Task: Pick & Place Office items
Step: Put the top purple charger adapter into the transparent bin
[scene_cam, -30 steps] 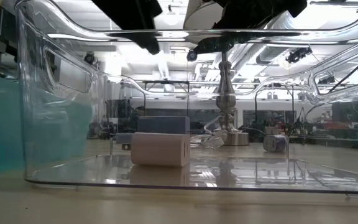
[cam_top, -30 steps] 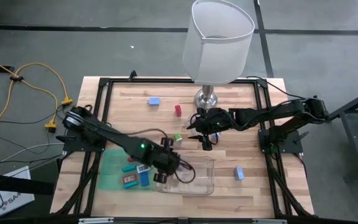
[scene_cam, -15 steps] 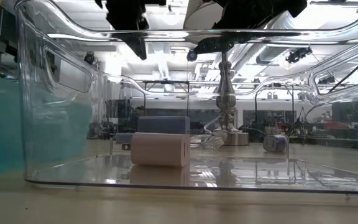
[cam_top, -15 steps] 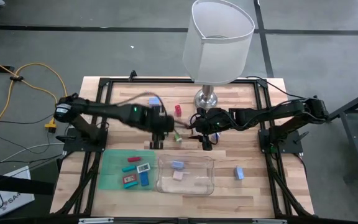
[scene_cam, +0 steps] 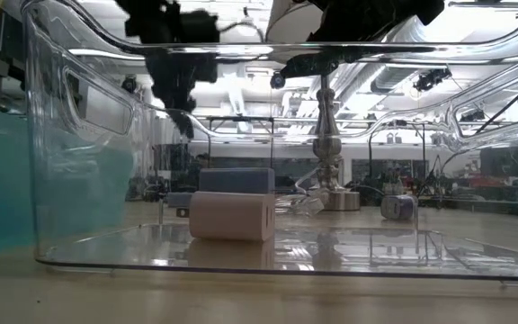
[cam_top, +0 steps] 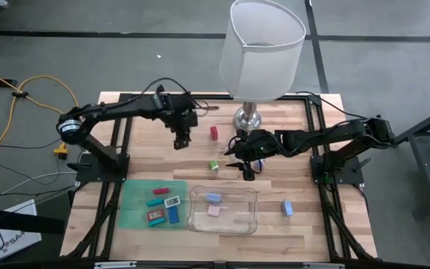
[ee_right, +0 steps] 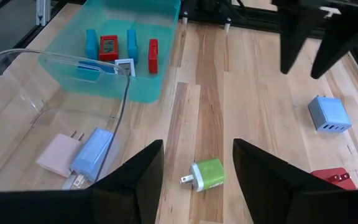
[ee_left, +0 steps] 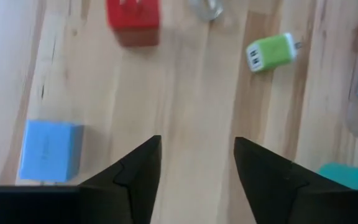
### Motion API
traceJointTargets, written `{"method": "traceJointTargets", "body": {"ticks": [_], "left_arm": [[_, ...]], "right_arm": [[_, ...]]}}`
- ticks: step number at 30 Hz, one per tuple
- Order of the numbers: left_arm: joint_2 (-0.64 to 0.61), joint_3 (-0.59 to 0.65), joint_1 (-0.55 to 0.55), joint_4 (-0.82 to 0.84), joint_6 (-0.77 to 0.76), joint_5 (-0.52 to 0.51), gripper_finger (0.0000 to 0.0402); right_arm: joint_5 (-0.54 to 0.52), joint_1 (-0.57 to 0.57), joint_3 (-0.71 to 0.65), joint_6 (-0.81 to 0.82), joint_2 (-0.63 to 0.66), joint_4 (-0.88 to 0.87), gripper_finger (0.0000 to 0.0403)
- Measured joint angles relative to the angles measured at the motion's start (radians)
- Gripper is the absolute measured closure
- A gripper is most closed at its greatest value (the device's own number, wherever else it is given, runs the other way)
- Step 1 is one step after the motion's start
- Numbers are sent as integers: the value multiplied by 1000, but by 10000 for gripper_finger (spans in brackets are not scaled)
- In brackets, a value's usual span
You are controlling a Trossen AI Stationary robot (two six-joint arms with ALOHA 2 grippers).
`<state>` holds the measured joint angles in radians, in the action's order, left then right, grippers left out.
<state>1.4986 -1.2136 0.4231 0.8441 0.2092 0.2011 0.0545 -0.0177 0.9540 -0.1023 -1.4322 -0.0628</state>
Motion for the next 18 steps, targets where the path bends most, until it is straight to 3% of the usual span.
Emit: {"method": "traceJointTargets", "body": {"ticks": [6,12,18], "left_arm": [[0,55,103,-50,79,104,154],[4,60,173,-64,146,109,114],[4,60,218,-108,188,96,100]], "right_arm": [[0,0,0,0,0,0,223],[0,0,0,0,0,0,223],[0,0,0,0,0,0,223]]}}
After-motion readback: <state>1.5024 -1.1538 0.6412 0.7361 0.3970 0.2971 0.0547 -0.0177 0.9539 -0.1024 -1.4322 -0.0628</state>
